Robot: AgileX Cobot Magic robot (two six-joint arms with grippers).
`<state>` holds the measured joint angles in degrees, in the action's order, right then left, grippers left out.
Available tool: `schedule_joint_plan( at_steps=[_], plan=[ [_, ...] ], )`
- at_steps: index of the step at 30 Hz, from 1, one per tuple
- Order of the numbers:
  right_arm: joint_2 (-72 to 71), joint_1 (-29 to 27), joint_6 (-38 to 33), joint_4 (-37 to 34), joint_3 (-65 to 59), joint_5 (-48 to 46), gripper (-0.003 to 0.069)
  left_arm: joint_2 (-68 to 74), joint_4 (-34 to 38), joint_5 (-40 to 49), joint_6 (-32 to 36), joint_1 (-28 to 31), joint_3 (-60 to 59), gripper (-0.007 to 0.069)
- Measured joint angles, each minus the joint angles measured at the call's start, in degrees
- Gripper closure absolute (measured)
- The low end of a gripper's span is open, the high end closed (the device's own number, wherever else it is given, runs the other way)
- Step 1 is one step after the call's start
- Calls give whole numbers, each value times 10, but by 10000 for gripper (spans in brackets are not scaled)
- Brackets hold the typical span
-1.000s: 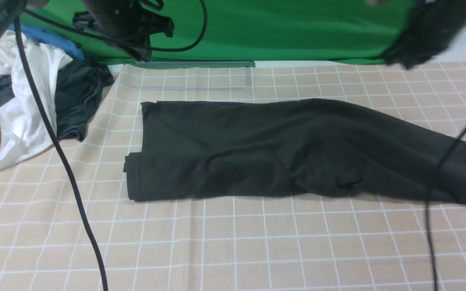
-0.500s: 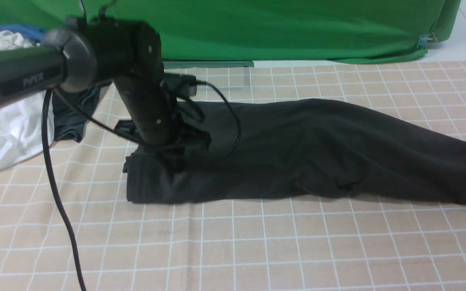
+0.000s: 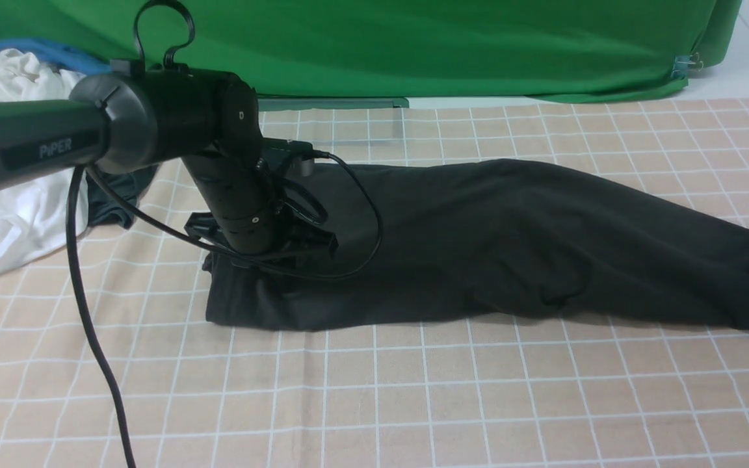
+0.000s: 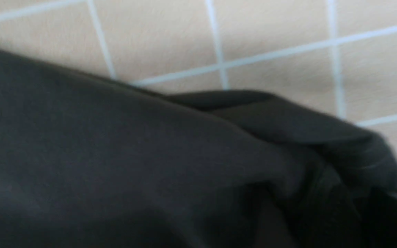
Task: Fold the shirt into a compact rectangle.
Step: 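Pull the folded dark garment lengthwise by its ends to straighten it flat on the table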
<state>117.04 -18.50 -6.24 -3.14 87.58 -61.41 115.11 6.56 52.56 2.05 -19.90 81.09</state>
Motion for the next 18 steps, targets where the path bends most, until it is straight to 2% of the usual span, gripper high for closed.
schedule_joint_plan(
  at_steps=[2,3,4,5,18],
  plan=[
    [4,0,-10,-2,0,2,456,0,0,0,0,0,0,607],
    [4,0,-13,-2,0,2,470,0,0,0,0,0,0,607],
    [4,0,-21,-2,0,8,552,0,0,0,0,0,0,607],
    [3,0,-27,-2,1,14,575,0,0,0,0,0,0,607],
    [-26,-16,-31,20,57,39,578,0,0,1,0,0,-1,607]
  ],
)
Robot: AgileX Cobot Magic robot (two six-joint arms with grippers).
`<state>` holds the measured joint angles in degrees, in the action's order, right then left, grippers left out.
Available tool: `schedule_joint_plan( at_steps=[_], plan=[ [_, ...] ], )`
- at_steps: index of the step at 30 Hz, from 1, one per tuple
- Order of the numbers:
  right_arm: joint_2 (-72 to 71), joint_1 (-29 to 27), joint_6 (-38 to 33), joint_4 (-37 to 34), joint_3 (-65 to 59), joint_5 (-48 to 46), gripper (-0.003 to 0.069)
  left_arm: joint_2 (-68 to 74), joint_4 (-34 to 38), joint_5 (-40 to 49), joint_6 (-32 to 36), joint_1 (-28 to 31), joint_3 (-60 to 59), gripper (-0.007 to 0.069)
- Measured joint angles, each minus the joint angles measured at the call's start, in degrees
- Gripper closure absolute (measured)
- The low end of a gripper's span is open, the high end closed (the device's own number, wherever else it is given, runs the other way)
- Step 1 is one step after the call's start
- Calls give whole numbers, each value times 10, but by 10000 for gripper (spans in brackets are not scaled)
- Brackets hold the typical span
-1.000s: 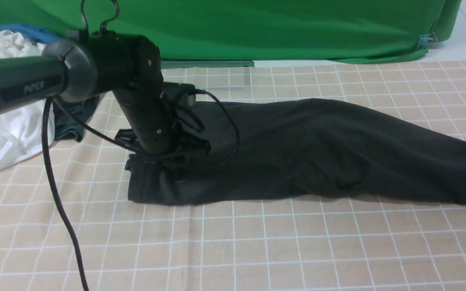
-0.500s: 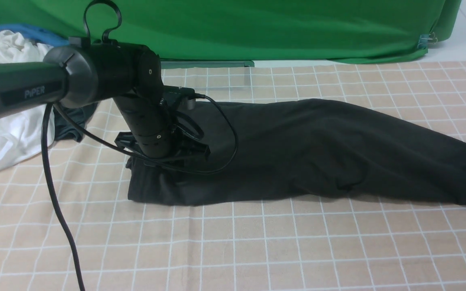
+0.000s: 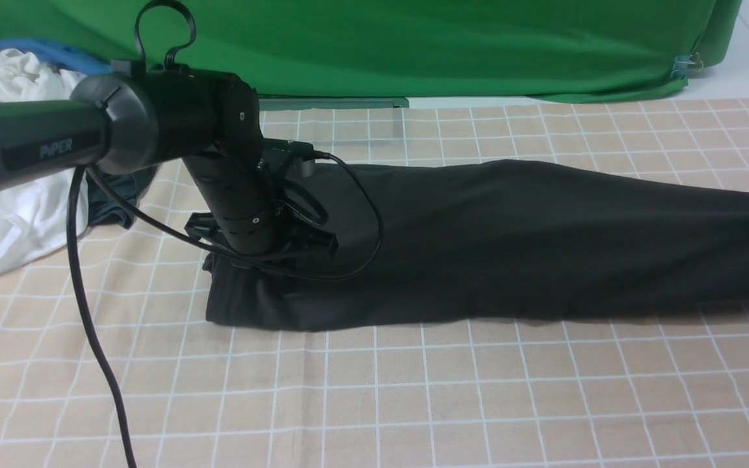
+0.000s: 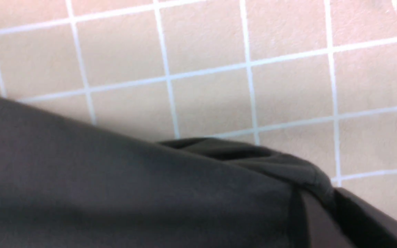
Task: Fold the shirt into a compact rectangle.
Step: 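Pull the folded dark garment lengthwise by its ends to straighten it flat on the table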
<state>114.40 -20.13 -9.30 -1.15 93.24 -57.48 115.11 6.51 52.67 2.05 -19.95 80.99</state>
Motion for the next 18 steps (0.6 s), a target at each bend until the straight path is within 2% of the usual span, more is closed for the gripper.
schedule_joint_plan(
  at_steps=[4,7,12,14,18],
  plan=[
    [3,-1,0,0,0,7,578,0,0,1,0,0,0,607],
    [13,-1,0,4,0,8,548,0,0,1,0,-1,-1,607],
    [26,-2,13,53,0,4,352,-12,-6,-3,-5,-1,-2,607],
    [25,-2,18,61,5,-6,300,-24,-17,-7,-12,-1,-2,607],
    [19,-2,39,65,30,-51,286,-59,-39,-16,-34,-1,7,607]
  ],
)
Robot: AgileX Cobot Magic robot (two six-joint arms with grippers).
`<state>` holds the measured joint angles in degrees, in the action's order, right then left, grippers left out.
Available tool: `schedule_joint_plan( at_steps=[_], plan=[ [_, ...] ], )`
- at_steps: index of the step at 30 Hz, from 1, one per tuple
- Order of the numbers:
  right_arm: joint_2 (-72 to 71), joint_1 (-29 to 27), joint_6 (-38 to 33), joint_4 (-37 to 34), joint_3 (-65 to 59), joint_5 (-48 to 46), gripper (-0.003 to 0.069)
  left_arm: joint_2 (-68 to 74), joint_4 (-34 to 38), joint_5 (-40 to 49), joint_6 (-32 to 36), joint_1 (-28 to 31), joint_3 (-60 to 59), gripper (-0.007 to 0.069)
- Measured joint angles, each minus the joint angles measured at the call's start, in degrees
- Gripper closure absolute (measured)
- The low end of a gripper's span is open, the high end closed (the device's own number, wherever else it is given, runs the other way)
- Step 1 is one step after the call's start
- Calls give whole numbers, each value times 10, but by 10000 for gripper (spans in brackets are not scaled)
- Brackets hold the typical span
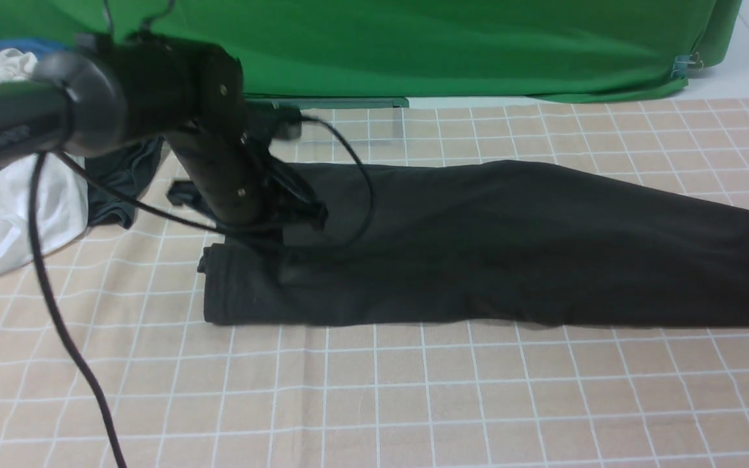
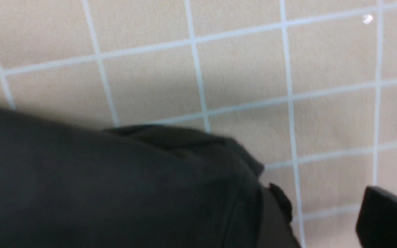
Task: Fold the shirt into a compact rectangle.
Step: 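Pull the folded dark garment lengthwise by its ends to straighten it flat on the table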
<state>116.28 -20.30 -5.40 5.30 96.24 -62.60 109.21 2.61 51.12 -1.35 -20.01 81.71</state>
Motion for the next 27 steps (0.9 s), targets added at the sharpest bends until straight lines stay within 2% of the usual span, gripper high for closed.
schedule_joint_plan(
  at_steps=[5,8,10,12,15,17,21,27],
  plan=[
    [-28,18,12,4,21,-53,368,-27,41,-5,3,1,7,607],
    [-31,29,12,-1,22,-53,375,-14,58,-4,8,0,7,607],
    [-29,30,12,-9,20,-53,356,-2,57,1,14,0,7,607],
    [-22,30,12,-15,15,-59,294,19,36,22,14,0,6,606],
    [-11,26,12,-21,13,-68,189,37,-10,38,-23,5,-17,606],
    [-9,25,12,-22,13,-70,161,37,-26,42,-35,13,-31,606],
    [-8,24,11,-24,12,-71,143,35,-14,50,-43,39,-49,606],
    [-8,24,6,-62,10,-72,140,-1,45,36,-4,51,-52,606]
  ],
)
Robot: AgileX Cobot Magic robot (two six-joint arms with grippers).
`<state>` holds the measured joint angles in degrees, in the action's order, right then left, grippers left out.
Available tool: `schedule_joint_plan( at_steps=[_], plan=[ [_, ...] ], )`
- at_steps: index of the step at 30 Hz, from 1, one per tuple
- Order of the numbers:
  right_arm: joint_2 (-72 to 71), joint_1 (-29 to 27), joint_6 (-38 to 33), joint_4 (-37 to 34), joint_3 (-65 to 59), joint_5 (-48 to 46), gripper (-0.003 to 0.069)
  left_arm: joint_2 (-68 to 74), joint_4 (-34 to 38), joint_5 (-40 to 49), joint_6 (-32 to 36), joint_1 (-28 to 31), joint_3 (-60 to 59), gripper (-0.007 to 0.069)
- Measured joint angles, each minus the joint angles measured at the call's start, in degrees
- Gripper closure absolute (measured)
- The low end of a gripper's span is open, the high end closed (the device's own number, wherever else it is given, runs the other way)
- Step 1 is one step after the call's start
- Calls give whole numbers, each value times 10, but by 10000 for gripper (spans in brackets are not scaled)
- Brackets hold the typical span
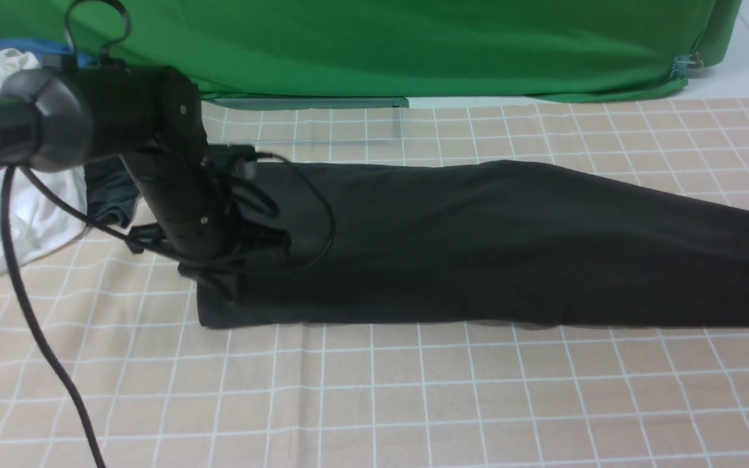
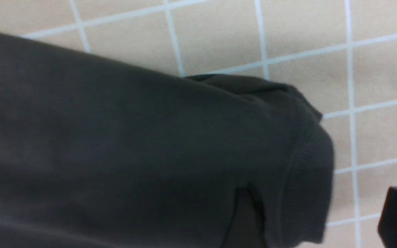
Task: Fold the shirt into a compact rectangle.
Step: 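Pull the folded dark garment lengthwise by its ends to straighten it flat on the table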
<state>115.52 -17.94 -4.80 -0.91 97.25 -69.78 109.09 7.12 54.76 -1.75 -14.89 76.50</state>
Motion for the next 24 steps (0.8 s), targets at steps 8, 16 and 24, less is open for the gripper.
schedule_joint_plan(
  at_steps=[8,16,24],
  plan=[
    [0,-1,-14,-35,0,1,81,-21,9,-65,4,29,1,606],
    [0,-1,-14,-28,0,1,14,51,8,5,2,70,1,606],
    [8,-4,-14,-26,-1,1,12,14,9,14,5,70,0,606]
  ],
)
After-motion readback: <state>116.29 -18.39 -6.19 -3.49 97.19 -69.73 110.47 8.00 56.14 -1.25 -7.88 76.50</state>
